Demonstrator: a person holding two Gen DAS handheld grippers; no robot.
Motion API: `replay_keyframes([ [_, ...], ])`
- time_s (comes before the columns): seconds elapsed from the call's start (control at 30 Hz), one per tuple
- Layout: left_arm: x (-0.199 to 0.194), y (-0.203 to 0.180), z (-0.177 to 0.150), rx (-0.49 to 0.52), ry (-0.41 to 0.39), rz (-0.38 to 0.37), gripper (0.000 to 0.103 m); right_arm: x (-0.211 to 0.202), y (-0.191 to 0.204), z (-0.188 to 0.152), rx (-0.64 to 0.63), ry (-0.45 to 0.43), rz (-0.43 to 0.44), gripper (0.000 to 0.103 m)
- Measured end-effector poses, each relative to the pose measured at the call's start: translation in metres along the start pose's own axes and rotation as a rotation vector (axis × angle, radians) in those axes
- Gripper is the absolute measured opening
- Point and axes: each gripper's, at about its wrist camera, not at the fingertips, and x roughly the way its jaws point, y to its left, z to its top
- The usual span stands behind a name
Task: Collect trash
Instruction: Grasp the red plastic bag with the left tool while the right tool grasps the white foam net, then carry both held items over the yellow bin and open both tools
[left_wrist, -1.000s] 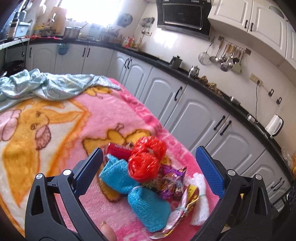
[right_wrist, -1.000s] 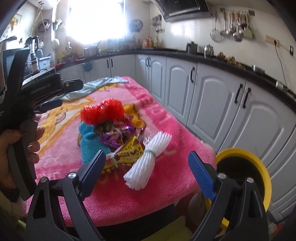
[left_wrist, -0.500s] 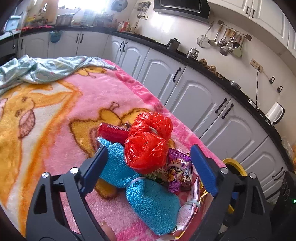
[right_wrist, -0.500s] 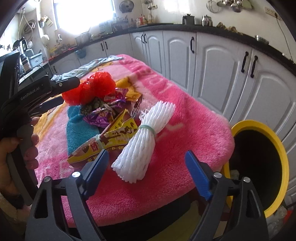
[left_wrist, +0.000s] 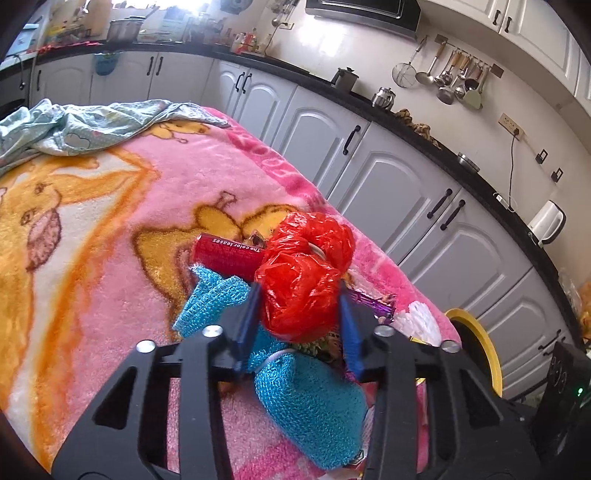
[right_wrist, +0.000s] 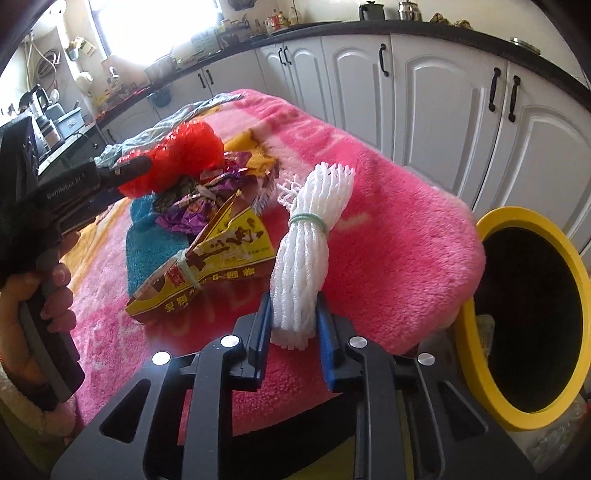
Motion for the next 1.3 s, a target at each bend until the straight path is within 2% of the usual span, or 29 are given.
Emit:
replay_keyframes([
  [0.13,-0.002,0.001,0.000,-0.003,-0.008,-0.001,0.015,-0.006,-0.004,0.003,0.006,-0.022,-0.015,0.021],
  [0.23,-0.010,-0.001,0.002,0.008,-0.030,-0.003,0.013,-0.014,-0.007,0.004,0.009,-0.047,-0.027,0.021],
  [0.4,-0.024,-0.005,0.007,0.024,-0.070,-0.001,0.013,-0.023,-0.010,0.008,0.012,-0.075,-0.029,0.021],
  [0.7,-0.042,-0.030,0.014,0.070,-0.101,-0.048,0.013,-0.052,-0.013,0.015,0.007,-0.141,-0.042,0.021],
  [1.3,-0.064,-0.104,0.012,0.189,-0.128,-0.155,0.013,-0.126,-0.026,0.030,-0.017,-0.314,-0.086,0.021],
])
